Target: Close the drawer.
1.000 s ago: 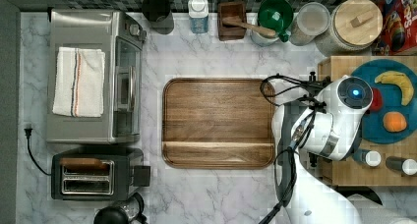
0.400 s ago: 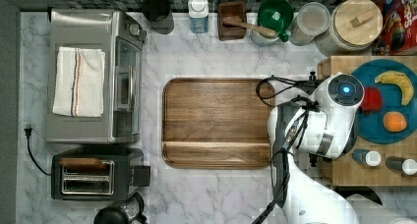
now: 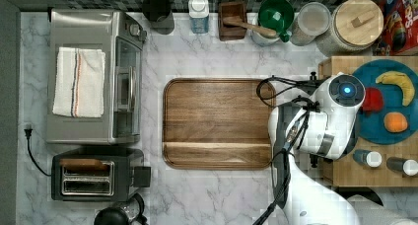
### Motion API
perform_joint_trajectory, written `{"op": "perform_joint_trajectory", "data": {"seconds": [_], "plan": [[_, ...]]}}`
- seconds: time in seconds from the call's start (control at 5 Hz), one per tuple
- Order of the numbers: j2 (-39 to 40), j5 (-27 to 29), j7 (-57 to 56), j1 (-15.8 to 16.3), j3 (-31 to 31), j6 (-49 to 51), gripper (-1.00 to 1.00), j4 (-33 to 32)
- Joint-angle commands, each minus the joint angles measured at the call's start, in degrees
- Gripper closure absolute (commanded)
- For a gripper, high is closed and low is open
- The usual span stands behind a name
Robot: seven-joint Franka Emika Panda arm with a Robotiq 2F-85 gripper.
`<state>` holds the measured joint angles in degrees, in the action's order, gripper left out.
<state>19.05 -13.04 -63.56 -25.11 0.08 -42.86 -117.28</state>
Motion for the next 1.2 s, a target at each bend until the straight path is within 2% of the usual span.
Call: {"op": "perform_joint_trajectory", "data": {"seconds": [0.2, 0.4, 1.2], "plan": [[-1.67, -1.93, -4.06, -1.7, -7.44, -5.62, 1.0, 7.91], [-1.71, -2.74, -3.54, -3.44, -5.58, -5.49, 1.0, 7.94], [-1.71, -2.58, -3.64, -3.09, -5.97, -5.52, 1.0, 7.94]]}}
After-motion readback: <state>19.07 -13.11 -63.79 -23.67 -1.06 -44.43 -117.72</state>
